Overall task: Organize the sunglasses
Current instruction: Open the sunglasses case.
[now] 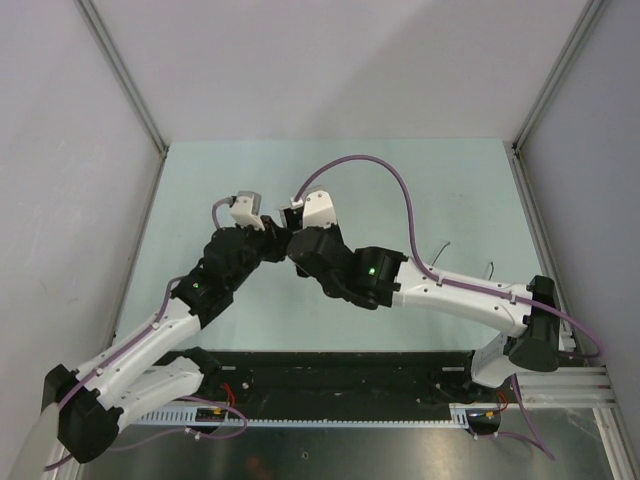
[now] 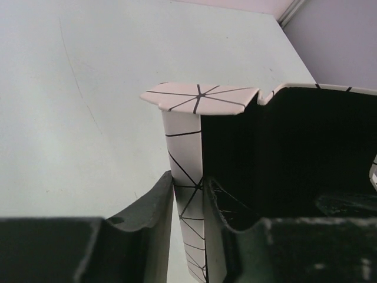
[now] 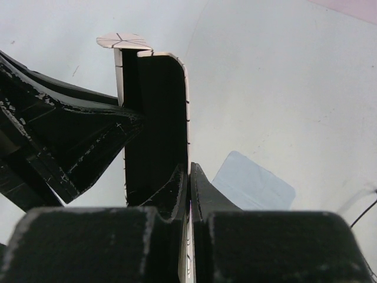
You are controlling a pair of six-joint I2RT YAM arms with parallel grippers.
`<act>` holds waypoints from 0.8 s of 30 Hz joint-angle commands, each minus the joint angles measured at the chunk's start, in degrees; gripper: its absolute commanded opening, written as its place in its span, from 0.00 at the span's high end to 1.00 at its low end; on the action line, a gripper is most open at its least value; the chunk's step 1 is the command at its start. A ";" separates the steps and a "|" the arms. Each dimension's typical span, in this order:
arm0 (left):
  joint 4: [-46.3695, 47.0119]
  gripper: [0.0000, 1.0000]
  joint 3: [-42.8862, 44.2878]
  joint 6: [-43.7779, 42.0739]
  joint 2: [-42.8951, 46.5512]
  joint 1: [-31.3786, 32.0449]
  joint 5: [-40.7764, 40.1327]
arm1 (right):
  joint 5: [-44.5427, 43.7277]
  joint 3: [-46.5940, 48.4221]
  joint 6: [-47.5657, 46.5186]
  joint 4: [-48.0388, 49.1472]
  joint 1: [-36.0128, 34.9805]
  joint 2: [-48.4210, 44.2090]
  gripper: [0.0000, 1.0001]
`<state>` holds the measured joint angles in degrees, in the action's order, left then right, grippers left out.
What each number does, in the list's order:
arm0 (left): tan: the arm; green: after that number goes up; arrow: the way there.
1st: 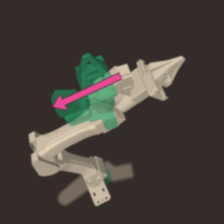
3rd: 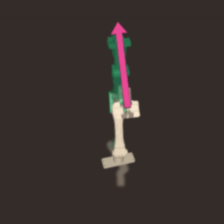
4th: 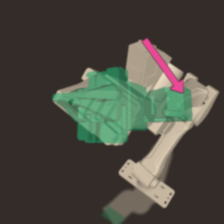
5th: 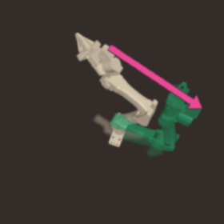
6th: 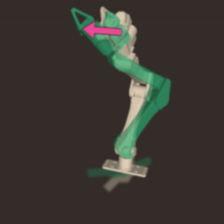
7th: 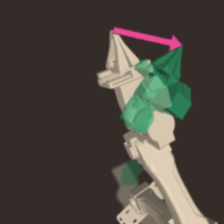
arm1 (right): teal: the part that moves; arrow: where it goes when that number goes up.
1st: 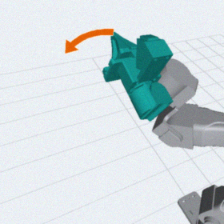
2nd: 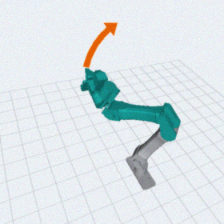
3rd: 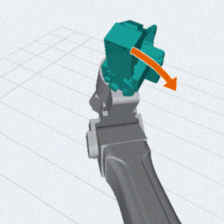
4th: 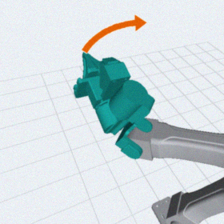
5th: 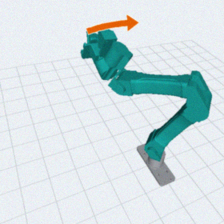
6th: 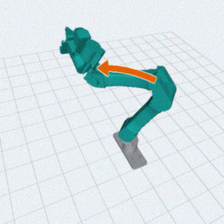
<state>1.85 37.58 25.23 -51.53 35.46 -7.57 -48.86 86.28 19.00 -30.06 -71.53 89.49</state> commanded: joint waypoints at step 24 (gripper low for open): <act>-1.06 1.00 -0.67 -1.68 5.91 -0.39 -8.77 | 8.61 -3.66 7.98 -2.89 10.44 -4.94 1.00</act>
<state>-0.23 37.17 25.17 -48.53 35.51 -11.51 -35.31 83.96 26.46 -28.45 -64.62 87.39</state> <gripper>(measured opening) 0.243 0.019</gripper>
